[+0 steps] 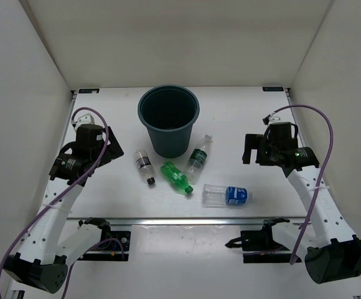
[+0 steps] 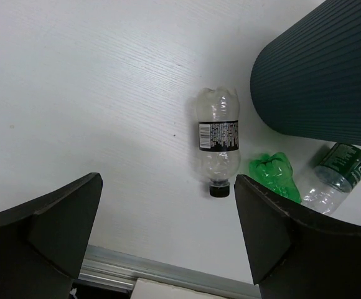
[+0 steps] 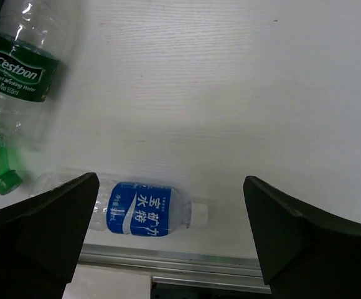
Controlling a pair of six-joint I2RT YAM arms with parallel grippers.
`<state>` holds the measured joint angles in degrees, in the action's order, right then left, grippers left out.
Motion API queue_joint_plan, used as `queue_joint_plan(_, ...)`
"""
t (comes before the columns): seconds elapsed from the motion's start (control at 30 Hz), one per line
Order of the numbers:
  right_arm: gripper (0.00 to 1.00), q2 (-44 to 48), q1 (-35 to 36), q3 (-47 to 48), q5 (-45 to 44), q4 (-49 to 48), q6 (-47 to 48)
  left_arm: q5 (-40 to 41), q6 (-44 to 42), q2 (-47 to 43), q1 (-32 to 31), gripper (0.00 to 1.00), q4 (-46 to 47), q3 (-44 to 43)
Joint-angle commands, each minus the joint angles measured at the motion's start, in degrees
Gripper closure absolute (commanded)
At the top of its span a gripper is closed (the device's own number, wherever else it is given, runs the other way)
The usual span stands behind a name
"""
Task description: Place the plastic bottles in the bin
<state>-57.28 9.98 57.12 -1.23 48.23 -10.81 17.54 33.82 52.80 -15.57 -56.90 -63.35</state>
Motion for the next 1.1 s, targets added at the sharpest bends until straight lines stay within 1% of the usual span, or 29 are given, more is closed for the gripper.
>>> queue_joint_plan(0.0,0.01,-0.4,-1.2,1.6,7.0,0.6,3.3,-0.2,-0.2,-0.2,-0.7,0.01,0.2,0.2)
queue_joint_plan(0.07,0.01,-0.8,0.2,1.6,7.4,0.4,4.8,-1.0,-0.7,-0.2,-0.1,0.01,0.6,0.6)
queue_joint_plan(0.13,0.00,-0.4,5.6,0.7,5.8,0.2,6.3,-0.8,-0.9,-0.5,-0.2,0.01,0.5,1.6)
queue_joint_plan(0.17,0.01,0.0,6.7,0.4,3.0,0.0,6.5,-0.9,-0.9,-0.8,-0.1,0.01,0.4,2.0)
queue_joint_plan(0.27,0.01,0.4,14.0,-1.1,1.2,-0.6,5.9,-2.7,-0.7,-1.6,-0.3,0.02,1.4,3.8)
queue_joint_plan(0.3,0.01,0.9,14.9,-1.8,1.5,-1.2,6.1,-3.5,-0.1,-1.7,0.0,0.02,1.5,4.6)
queue_joint_plan(0.4,0.01,2.3,18.6,-3.9,6.7,-2.6,8.4,-4.6,0.1,-1.9,-0.5,0.01,2.1,6.5)
queue_joint_plan(0.47,0.01,3.8,23.1,-6.1,9.0,-2.8,9.2,-4.4,0.4,-2.4,-0.7,0.01,2.5,7.9)
queue_joint_plan(0.57,0.01,2.9,28.1,-8.8,11.0,-1.7,9.1,-5.1,-0.2,-2.2,-0.2,0.01,2.6,9.1)
queue_joint_plan(0.63,0.01,1.3,29.2,-10.3,11.3,-0.4,9.3,-5.4,-0.2,-1.7,-0.4,0.01,2.8,9.5)
queue_joint_plan(0.67,0.01,0.4,29.3,-11.2,12.0,-1.0,9.1,-5.3,-0.3,-1.7,-0.5,0.01,2.6,9.2)
queue_joint_plan(0.73,0.01,-0.5,28.9,-11.9,15.6,-2.9,11.8,-5.2,-0.4,-2.1,-0.6,0.01,2.5,9.7)
queue_joint_plan(0.83,0.00,-3.4,29.6,-11.7,16.9,-2.4,12.6,-6.0,-0.9,-2.4,0.0,0.02,1.9,9.8)
queue_joint_plan(0.9,0.01,-4.4,31.4,-12.8,14.8,-3.1,12.5,-4.7,-1.0,-3.0,0.2,0.01,1.1,10.3)
queue_joint_plan(1.0,0.00,-8.1,31.5,-12.2,13.0,-3.5,12.5,-4.5,-1.1,-3.1,0.3,0.01,0.8,10.7)
queue_joint_plan(1.07,0.01,-9.3,32.2,-12.0,10.0,-4.0,14.1,-4.6,-1.1,-3.3,0.3,0.01,1.1,11.2)
